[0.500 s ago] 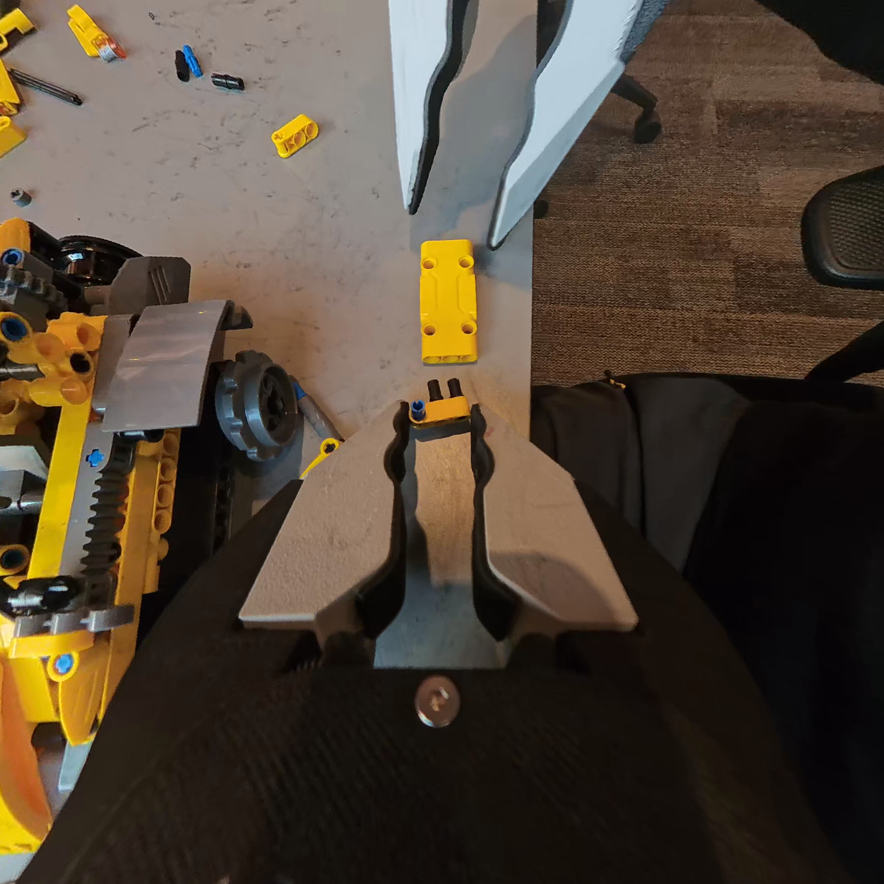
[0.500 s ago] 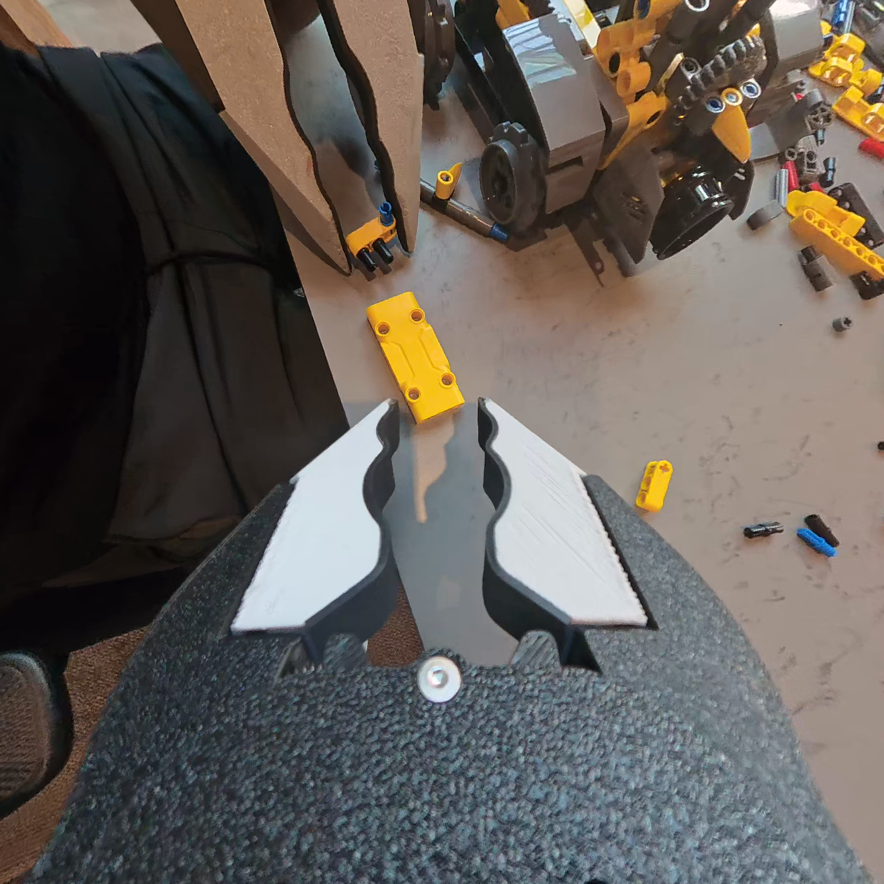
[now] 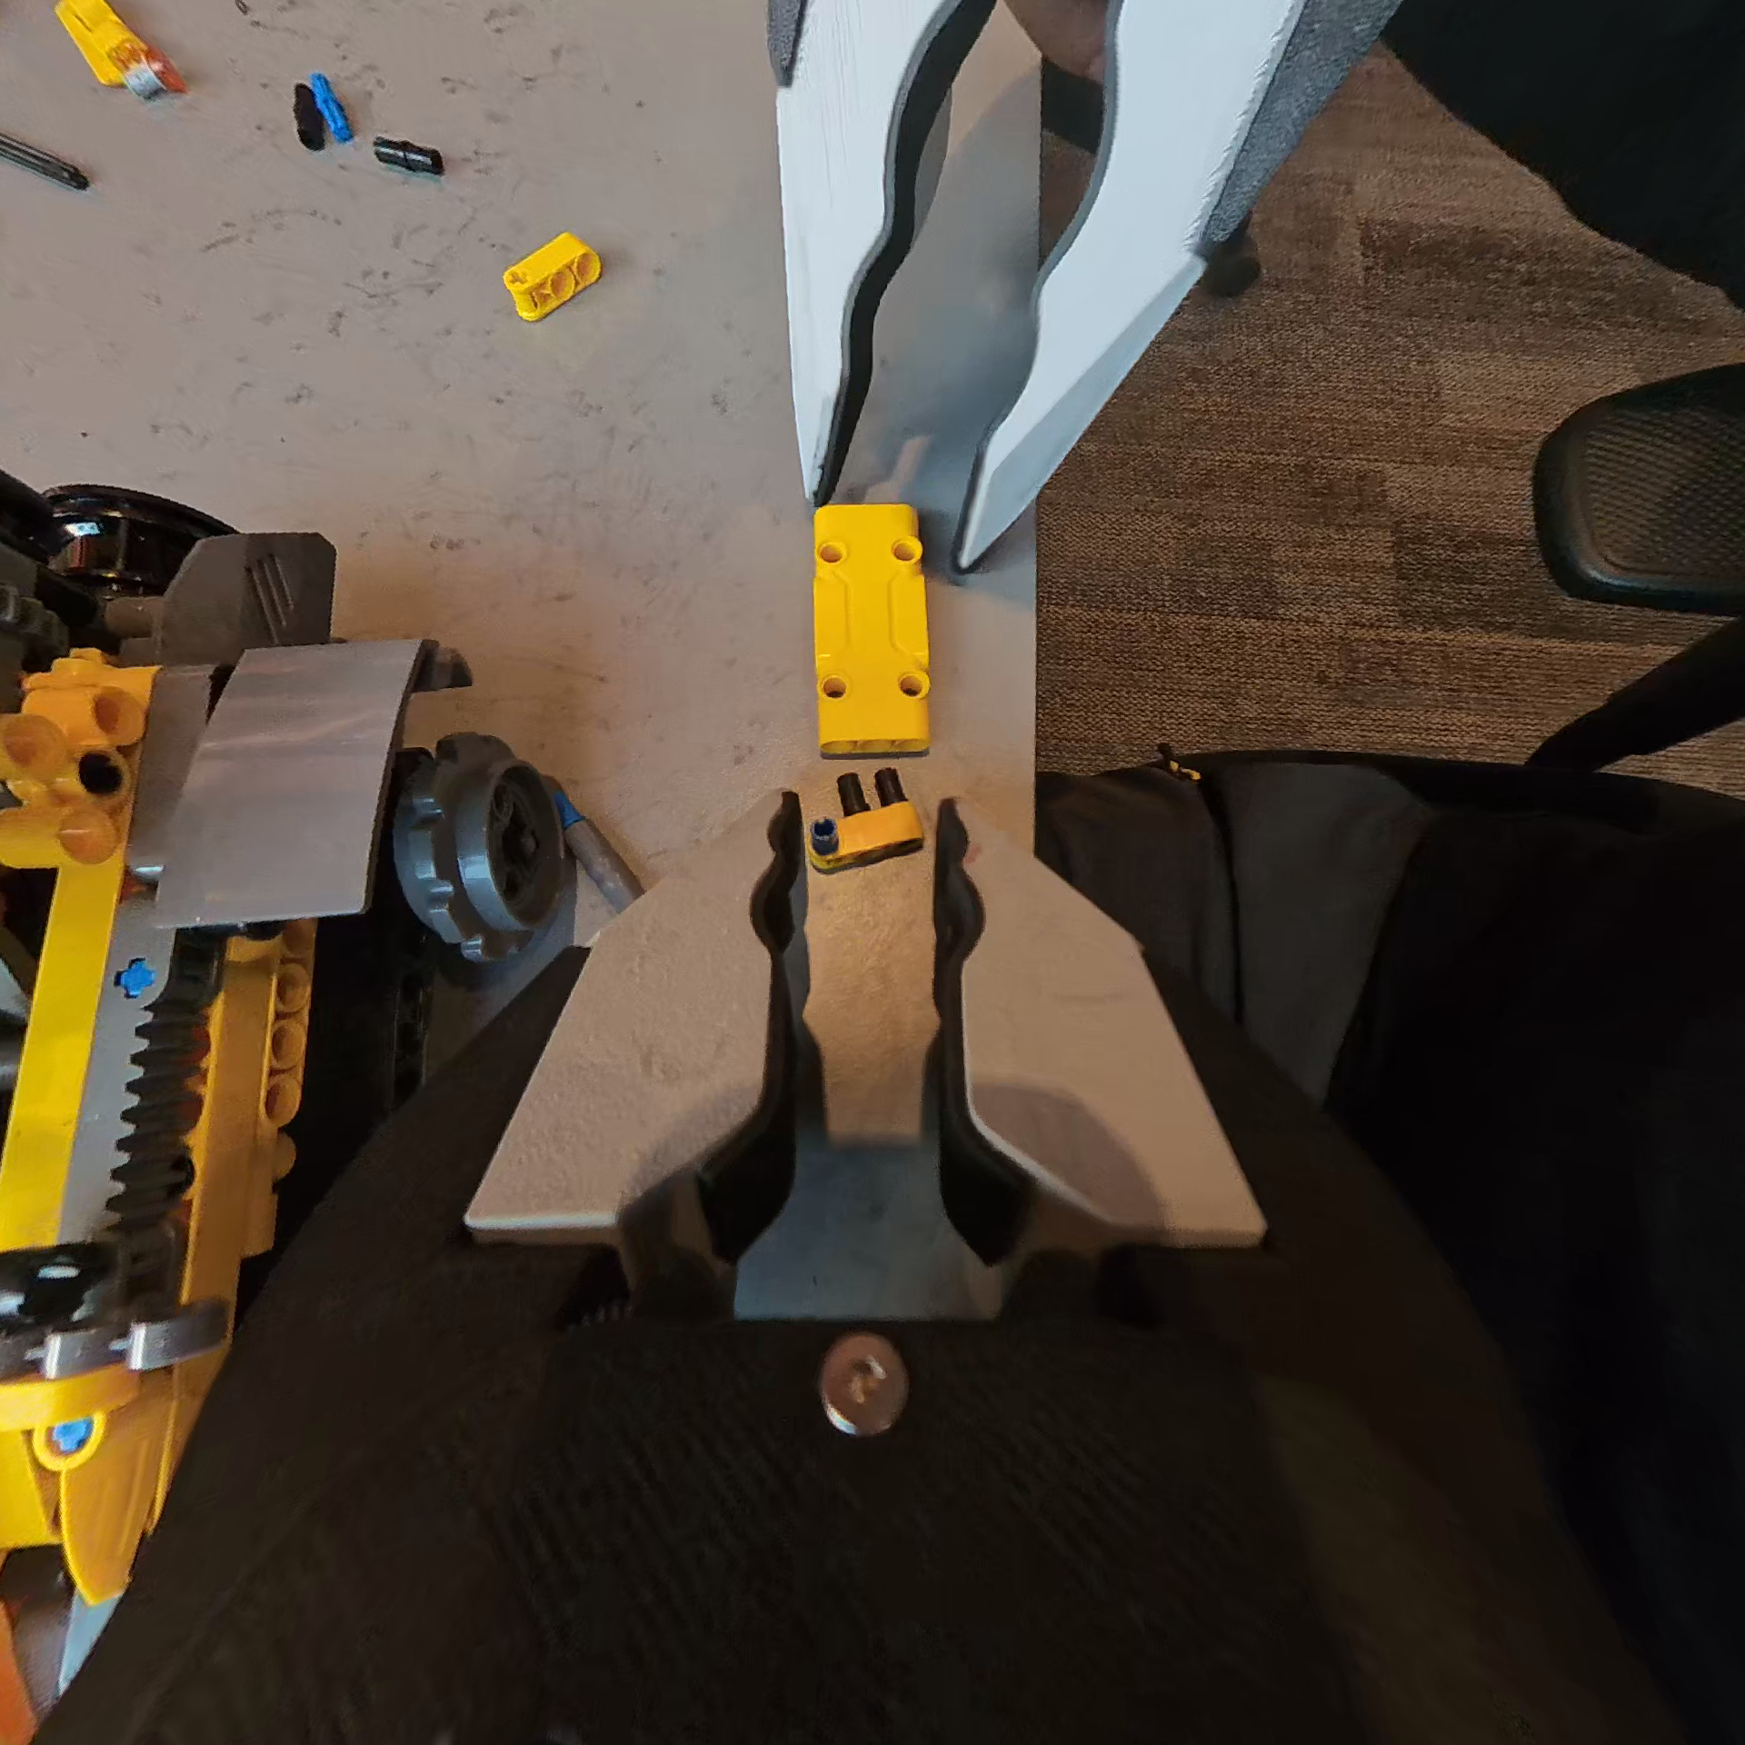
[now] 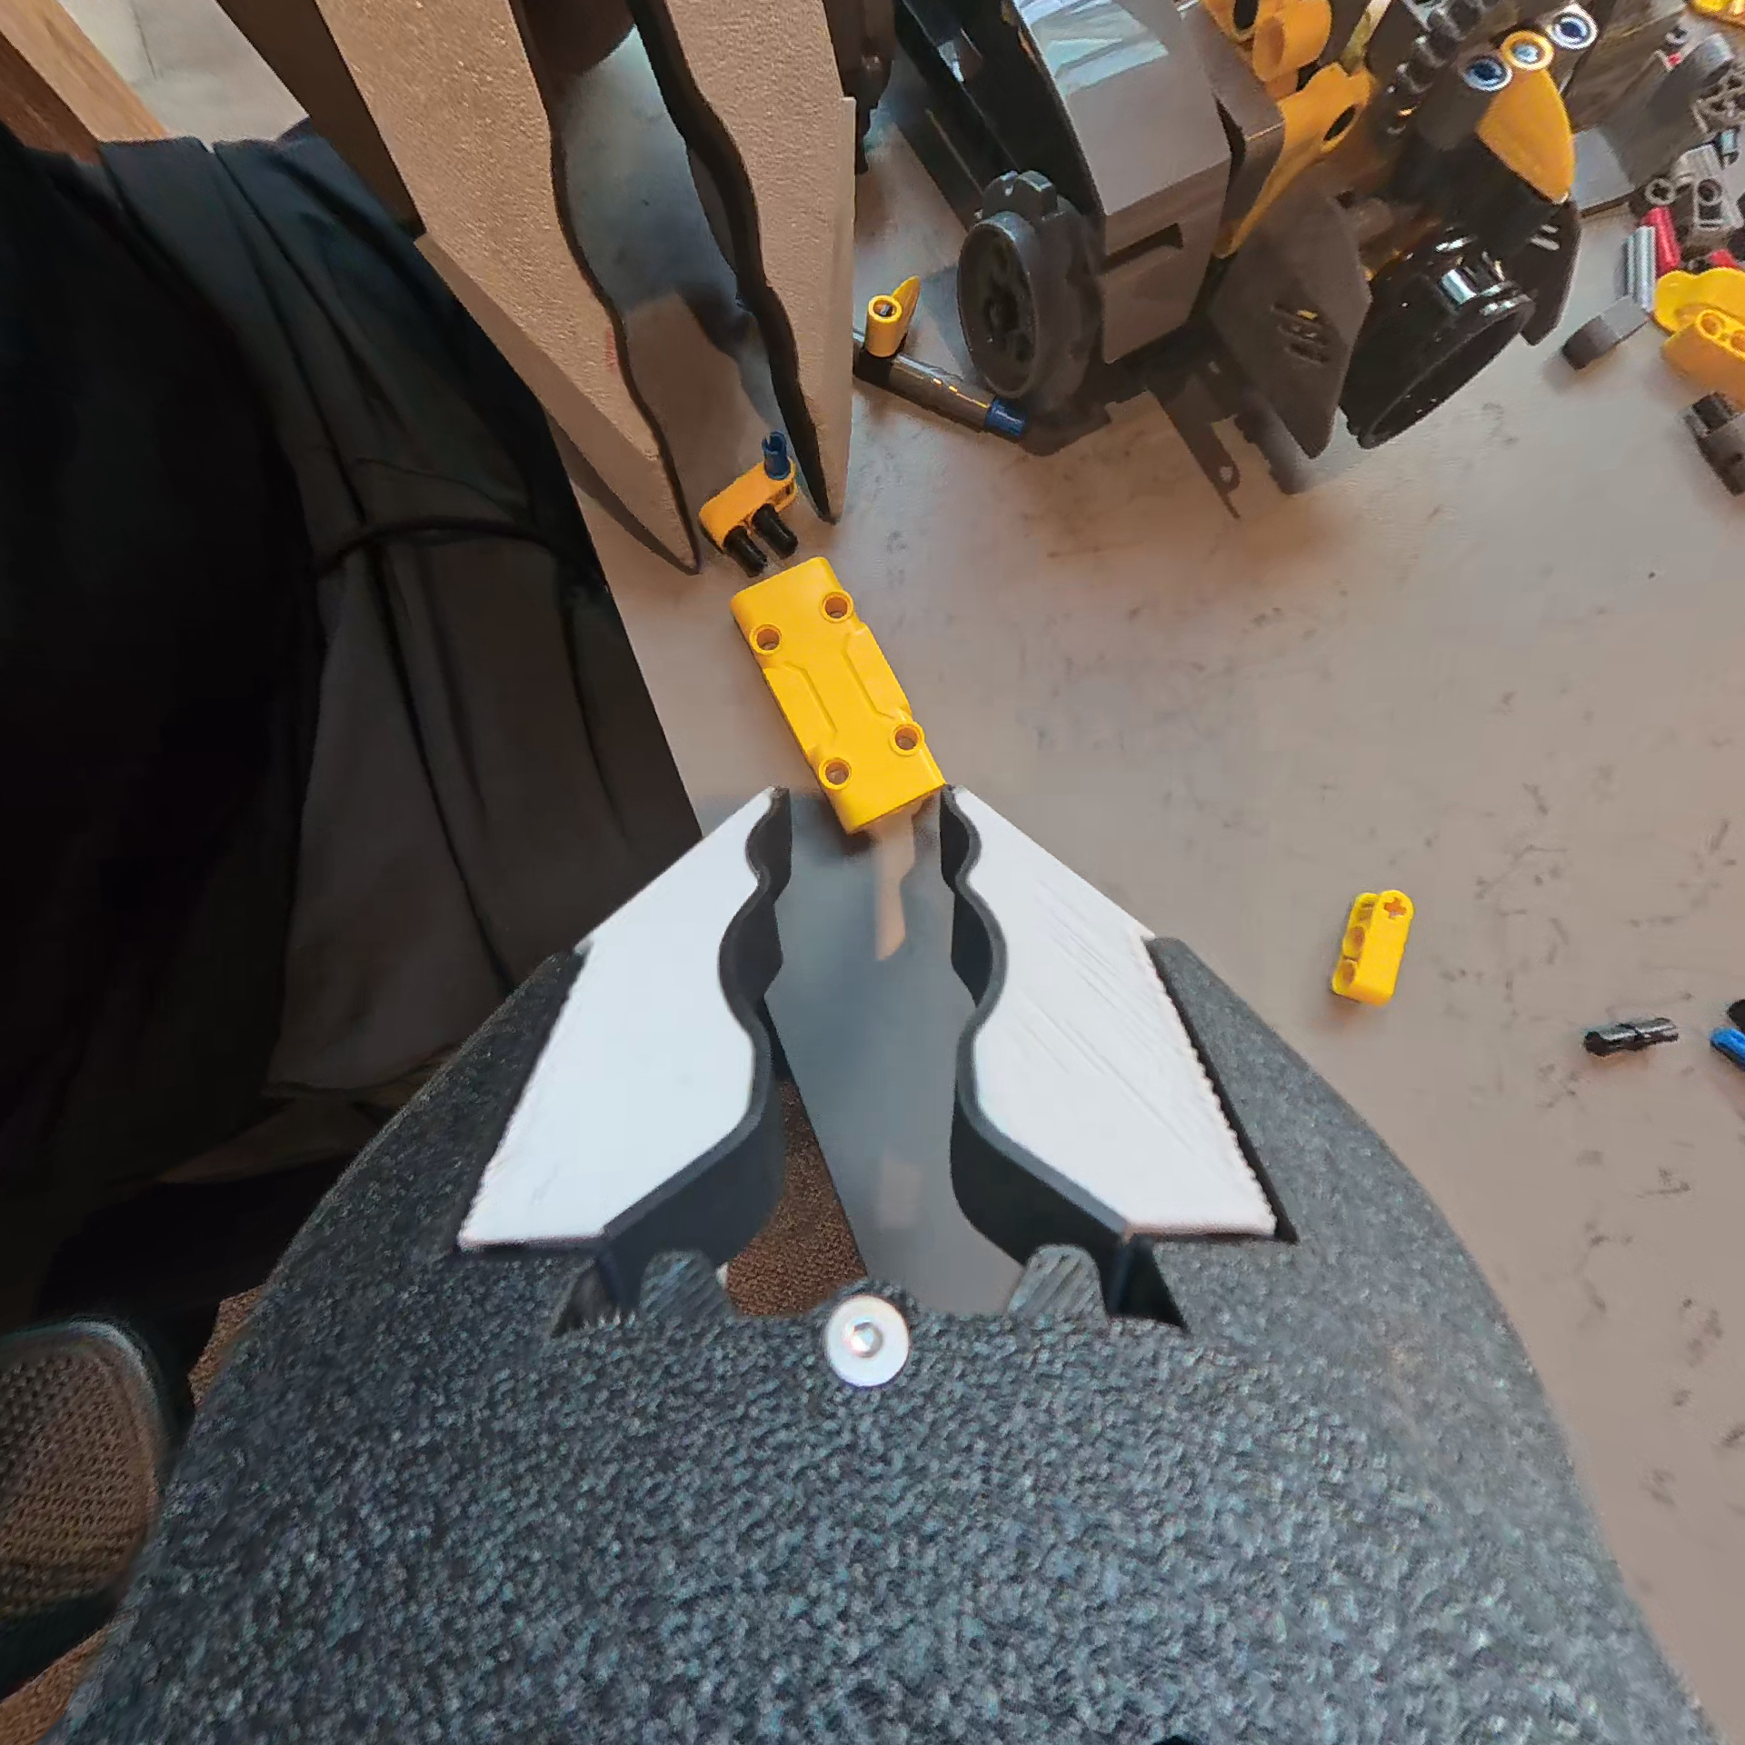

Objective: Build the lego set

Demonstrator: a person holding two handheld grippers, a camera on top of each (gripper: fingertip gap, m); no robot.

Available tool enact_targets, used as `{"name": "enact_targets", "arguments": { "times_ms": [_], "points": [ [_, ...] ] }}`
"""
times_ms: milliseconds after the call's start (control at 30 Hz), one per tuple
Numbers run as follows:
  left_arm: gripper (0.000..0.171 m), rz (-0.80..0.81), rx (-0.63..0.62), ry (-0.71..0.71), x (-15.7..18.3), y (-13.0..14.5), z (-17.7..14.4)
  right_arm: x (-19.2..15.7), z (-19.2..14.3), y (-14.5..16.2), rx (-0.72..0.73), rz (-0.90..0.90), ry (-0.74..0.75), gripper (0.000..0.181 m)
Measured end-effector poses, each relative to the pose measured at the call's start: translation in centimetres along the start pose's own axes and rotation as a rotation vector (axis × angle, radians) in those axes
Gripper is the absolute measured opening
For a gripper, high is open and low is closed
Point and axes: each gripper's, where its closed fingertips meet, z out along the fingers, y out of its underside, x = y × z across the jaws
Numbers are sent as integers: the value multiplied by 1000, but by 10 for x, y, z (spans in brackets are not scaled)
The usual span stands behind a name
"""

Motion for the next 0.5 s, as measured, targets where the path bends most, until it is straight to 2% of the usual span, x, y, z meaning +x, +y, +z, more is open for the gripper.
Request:
{"name": "enact_targets", "arguments": {
  "times_ms": [200, 500],
  "points": [
    [28, 10, -12, -3, 0, 4, -4, 0, 1, -2, 20, 25, -3, 30],
    [20, 6, -5, 6, -1, 2, -2, 3, 6, -9, 37, -8, 28, 37]
  ]
}}
